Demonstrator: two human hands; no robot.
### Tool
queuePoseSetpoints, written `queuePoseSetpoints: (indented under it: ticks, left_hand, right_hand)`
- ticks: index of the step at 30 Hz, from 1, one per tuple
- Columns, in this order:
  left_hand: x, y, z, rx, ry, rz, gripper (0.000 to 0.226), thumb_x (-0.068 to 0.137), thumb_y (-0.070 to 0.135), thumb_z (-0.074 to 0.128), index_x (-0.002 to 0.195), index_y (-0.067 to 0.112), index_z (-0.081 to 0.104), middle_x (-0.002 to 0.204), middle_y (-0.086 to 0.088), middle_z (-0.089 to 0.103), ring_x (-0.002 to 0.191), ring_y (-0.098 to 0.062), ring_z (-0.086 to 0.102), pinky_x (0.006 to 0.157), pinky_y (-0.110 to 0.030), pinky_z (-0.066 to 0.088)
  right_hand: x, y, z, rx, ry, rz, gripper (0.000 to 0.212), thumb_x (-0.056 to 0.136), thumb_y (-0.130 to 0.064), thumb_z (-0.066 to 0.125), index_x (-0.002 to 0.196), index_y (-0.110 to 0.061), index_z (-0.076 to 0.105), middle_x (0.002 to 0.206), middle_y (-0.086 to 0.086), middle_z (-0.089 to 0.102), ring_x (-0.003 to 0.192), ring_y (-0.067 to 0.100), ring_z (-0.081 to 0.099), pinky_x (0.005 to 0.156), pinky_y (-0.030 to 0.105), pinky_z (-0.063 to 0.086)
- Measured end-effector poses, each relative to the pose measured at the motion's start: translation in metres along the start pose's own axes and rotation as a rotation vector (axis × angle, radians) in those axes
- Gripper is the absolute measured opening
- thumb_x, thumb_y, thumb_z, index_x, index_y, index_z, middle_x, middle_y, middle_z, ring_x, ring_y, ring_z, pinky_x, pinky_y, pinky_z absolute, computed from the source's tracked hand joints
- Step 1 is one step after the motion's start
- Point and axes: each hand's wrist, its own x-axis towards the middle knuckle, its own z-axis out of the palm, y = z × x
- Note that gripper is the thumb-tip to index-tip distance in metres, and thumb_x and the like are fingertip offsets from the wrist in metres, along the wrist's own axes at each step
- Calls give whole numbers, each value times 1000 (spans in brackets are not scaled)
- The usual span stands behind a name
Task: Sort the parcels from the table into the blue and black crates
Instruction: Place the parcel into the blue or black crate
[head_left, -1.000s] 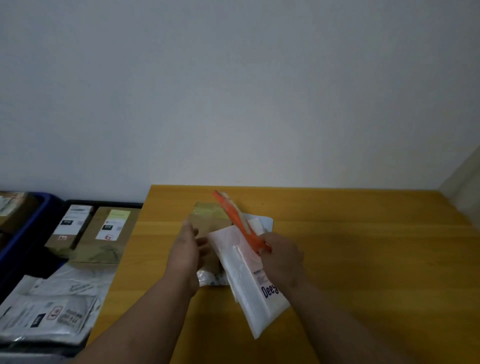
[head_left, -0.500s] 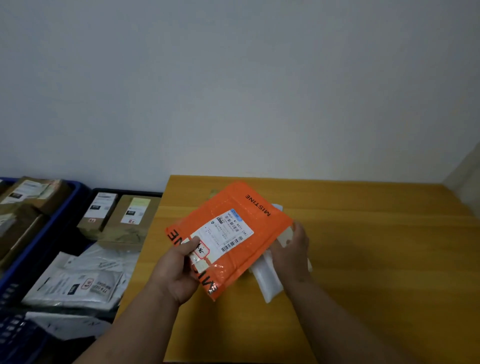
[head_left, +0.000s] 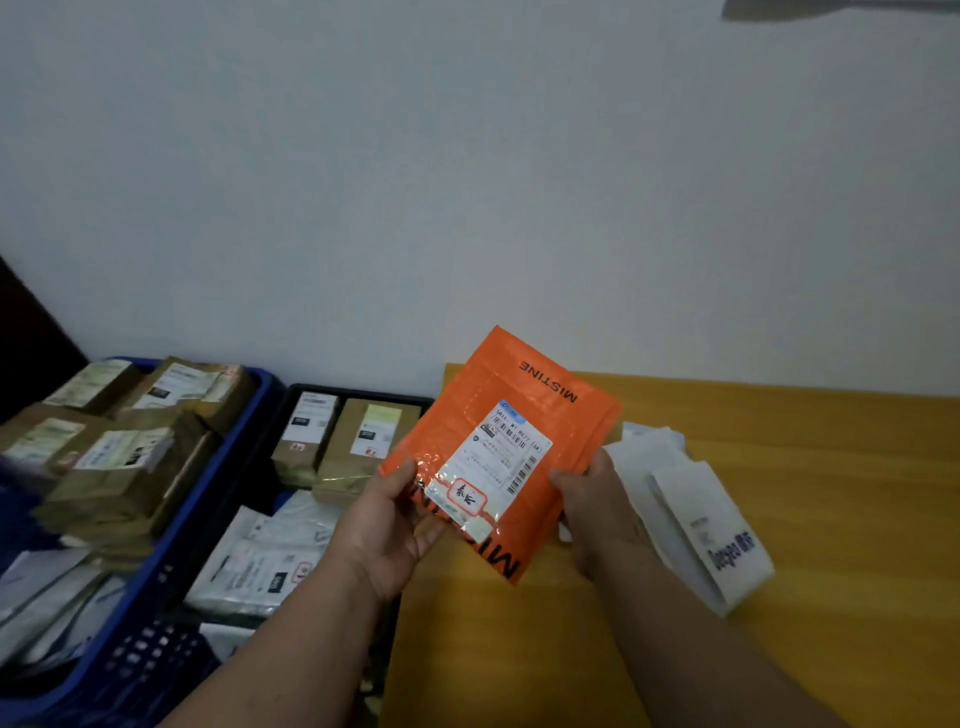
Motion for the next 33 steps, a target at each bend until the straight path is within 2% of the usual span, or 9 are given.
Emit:
queuePoseSetpoints:
  ticks: [5, 8, 11, 15, 19, 21, 25, 29, 33]
  left_hand:
    - [11, 23, -50, 75, 119, -12, 20, 98, 13, 54, 116, 20, 57, 91, -7, 71, 81, -22, 67, 63, -36, 54]
    - [15, 27, -71, 84, 174, -26, 16, 98, 10, 53, 111, 17, 58, 96, -12, 69, 85, -26, 66, 67, -39, 55]
    - [17, 29, -88, 85, 213, -42, 14, 99, 5, 51, 111, 11, 55, 96, -16, 68, 81, -28, 66, 66, -41, 56]
    - [17, 28, -99, 95, 237, -102, 17, 97, -2, 47, 113, 1, 53, 94, -21, 69, 80, -32, 69, 66, -42, 58]
    - [9, 40, -115, 217, 251, -141, 17, 92, 1, 52, 107, 1, 59, 81, -16, 71, 78, -30, 65, 72, -41, 57]
    - [8, 48, -128, 275, 275, -124, 17, 93, 10, 56, 109, 5, 60, 92, -13, 71, 84, -30, 66, 71, -42, 54]
    - [14, 50, -157, 215, 362, -159, 18, 96, 7, 54, 113, 8, 59, 105, -17, 71, 97, -38, 66, 81, -54, 53]
    - [19, 40, -187, 79, 463, -238, 21, 95, 0, 51, 114, 5, 58, 102, -18, 67, 93, -35, 61, 82, -52, 49]
    - [42, 45, -215, -5, 521, -276, 27, 96, -5, 48, 120, 8, 54, 96, -16, 65, 83, -31, 60, 66, -43, 49]
  right_hand:
    - [-13, 6, 46, -24, -21, 48, 17, 96, -12, 56, 103, -27, 60, 104, 2, 68, 98, 22, 64, 90, 48, 53]
    - [-15, 15, 62, -18, -82, 163, 35, 95, -16, 60, 129, -19, 51, 113, 6, 65, 101, 26, 64, 92, 50, 53]
    - [-15, 21, 76, -12, -218, 303, 62, 91, -9, 65, 144, -19, 34, 114, 10, 66, 99, 29, 67, 84, 46, 57]
    - [-19, 24, 96, -121, -353, 366, 81, 86, 1, 68, 150, -25, 25, 112, 8, 66, 93, 26, 69, 63, 33, 55]
    - [-8, 24, 116, -206, -415, 360, 80, 90, 8, 59, 152, -31, 26, 108, 9, 66, 79, 20, 72, 55, 27, 54]
    - [-4, 22, 126, -289, -498, 346, 76, 92, 7, 54, 151, -34, 30, 105, 5, 66, 74, 16, 71, 55, 26, 56]
    - [3, 30, 147, -390, -659, 390, 66, 92, 2, 58, 140, -38, 38, 106, 3, 67, 87, 18, 69, 64, 27, 55]
    - [8, 62, 174, -345, -517, 543, 59, 90, -8, 66, 140, -24, 40, 105, 12, 69, 76, 20, 66, 63, 29, 46]
    - [6, 87, 217, -279, -487, 641, 61, 87, 2, 63, 133, -26, 34, 101, 16, 69, 69, 23, 68, 60, 28, 48]
